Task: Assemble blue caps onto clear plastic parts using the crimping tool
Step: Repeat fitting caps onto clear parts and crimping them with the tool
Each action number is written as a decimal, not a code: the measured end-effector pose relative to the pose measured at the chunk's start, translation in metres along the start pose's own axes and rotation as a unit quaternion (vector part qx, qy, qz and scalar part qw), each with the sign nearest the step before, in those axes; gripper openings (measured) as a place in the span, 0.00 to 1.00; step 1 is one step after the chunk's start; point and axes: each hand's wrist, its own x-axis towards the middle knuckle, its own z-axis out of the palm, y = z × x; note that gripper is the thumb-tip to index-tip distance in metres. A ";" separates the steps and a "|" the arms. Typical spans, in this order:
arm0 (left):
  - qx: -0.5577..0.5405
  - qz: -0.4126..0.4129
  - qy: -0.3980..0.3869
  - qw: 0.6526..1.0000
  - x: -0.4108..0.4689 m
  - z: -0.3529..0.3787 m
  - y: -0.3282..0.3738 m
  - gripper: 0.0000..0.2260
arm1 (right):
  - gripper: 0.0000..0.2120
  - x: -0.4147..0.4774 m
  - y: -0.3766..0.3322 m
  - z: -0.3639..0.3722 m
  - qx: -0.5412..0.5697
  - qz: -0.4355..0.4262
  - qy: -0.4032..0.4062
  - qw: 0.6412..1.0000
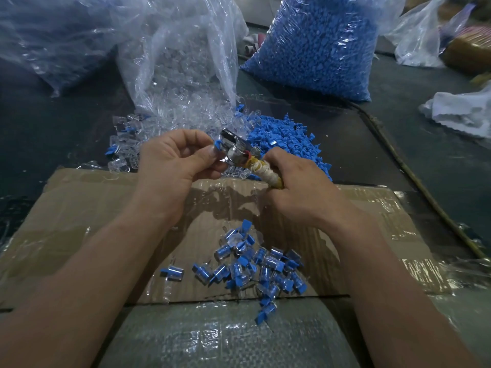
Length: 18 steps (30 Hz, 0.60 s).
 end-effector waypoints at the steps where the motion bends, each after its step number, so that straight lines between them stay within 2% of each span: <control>1: 0.002 0.003 0.000 1.000 0.000 0.000 0.000 0.06 | 0.10 0.000 0.000 0.000 0.001 0.000 0.001 1.000; 5: 0.027 0.022 0.003 0.999 -0.003 0.001 0.000 0.03 | 0.11 0.000 -0.001 0.001 0.005 -0.001 0.013 1.000; 18: 0.049 0.029 0.025 0.998 -0.001 -0.001 -0.004 0.07 | 0.10 0.001 -0.002 0.007 -0.002 -0.005 0.056 0.998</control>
